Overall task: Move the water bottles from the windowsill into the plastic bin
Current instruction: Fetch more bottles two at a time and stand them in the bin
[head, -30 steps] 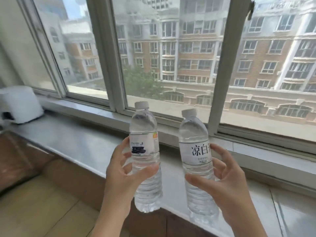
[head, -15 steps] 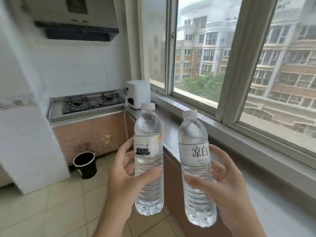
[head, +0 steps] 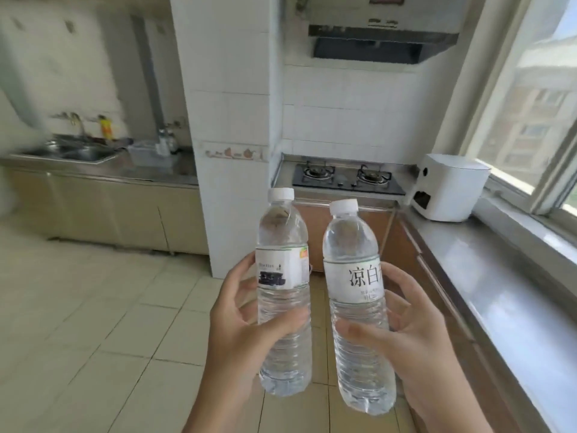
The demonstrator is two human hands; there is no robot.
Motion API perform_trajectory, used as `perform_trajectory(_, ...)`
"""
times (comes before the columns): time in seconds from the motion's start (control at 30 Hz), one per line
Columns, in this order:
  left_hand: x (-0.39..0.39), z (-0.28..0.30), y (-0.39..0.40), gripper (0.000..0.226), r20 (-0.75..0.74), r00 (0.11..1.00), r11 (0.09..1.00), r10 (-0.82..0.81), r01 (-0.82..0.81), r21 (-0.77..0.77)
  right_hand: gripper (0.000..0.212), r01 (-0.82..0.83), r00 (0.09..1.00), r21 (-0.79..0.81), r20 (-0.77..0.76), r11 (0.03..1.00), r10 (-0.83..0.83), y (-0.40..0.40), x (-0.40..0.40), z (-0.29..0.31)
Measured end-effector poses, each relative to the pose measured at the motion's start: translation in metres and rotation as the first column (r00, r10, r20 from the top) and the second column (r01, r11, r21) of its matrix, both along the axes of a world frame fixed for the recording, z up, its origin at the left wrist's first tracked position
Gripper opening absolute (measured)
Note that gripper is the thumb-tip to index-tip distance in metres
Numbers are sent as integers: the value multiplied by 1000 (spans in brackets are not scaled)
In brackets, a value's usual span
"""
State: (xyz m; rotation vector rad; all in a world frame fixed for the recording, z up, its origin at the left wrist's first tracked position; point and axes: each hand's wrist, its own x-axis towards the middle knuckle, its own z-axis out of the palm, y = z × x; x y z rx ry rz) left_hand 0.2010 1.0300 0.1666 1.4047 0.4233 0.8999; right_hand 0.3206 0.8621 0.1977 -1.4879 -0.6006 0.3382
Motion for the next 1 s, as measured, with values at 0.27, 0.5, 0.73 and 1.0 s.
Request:
perform_trajectory(0.27, 46, -1, 118, 88, -33, 950, 951, 310, -310, 11, 82, -312, 950, -2, -17, 950, 312, 164, 84, 1)
perform_trajectory(0.5, 70, 1, 229, 89, -68, 867, 870, 493, -493, 20, 82, -487, 873, -29, -21, 873, 487, 308, 127, 6)
perform_trajectory(0.73, 79, -12, 352, 89, -86, 800, 801, 594, -598, -37, 81, -568, 823, -56, -36, 821, 567, 453, 149, -9)
perform_trajectory(1.0, 87, -6, 528, 89, -95, 779, 780, 620, -624, -32, 80, -570, 822, -65, -21, 819, 570, 639, 161, -14)
